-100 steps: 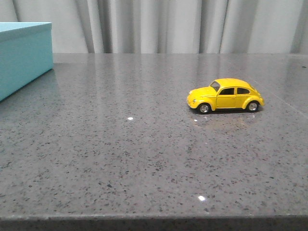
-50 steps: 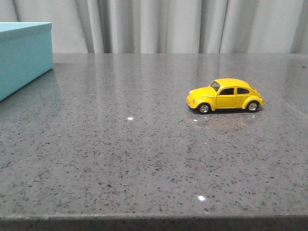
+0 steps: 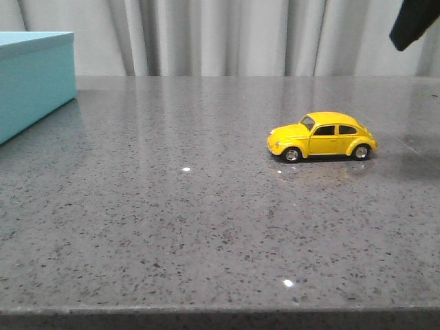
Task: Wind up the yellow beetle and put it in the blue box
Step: 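Lower the right gripper over the yellow toy car and grasp it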
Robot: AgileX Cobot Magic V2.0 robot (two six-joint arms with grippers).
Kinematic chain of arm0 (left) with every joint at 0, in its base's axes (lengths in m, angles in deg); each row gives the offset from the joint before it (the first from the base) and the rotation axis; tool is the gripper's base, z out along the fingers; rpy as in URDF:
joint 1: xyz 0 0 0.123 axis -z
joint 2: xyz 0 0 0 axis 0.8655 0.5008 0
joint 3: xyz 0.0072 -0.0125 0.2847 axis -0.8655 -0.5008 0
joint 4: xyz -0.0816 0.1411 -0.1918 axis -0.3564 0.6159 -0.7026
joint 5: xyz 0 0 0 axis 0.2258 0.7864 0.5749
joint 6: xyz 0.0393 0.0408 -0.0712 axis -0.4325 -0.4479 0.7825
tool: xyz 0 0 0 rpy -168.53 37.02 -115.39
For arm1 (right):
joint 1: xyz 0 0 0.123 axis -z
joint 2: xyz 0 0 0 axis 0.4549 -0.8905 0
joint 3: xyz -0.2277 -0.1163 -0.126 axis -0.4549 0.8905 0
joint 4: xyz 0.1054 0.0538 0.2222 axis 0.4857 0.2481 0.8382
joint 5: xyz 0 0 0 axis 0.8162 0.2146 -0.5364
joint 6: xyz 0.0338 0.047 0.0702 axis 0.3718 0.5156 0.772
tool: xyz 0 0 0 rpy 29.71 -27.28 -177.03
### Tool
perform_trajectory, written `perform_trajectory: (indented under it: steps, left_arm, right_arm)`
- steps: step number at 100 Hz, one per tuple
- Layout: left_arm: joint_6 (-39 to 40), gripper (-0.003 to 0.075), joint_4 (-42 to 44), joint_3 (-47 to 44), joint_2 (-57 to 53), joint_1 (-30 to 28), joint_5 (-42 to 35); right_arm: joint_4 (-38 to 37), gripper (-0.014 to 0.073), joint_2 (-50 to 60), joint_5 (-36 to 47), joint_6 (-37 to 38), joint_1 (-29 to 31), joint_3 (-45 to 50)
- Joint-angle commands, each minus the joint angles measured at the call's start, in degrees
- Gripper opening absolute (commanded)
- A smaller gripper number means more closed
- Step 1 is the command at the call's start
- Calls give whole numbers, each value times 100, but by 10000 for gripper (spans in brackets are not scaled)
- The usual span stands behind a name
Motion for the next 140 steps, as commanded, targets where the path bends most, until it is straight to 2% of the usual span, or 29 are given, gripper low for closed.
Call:
perform_trajectory:
  steps: [1, 31, 49, 91, 140]
  left_arm:
    - [26, -19, -56, 217, 35, 34, -490]
    - [26, -19, -56, 217, 35, 34, -490]
    - [26, -19, -56, 217, 35, 34, -490]
    - [26, -19, -56, 217, 35, 34, -490]
    - [26, -19, -56, 217, 35, 34, -479]
  right_arm:
    - [12, 509, -222, -30, 203, -99, -485]
    - [-17, 509, -1208, -596, 804, -587, -1442]
    - [-396, 509, -1684, -822, 1265, -779, -1786]
    - [-498, 509, -2227, -998, 1479, -783, -1847]
    - [-485, 509, -2318, -965, 1510, -783, -1847]
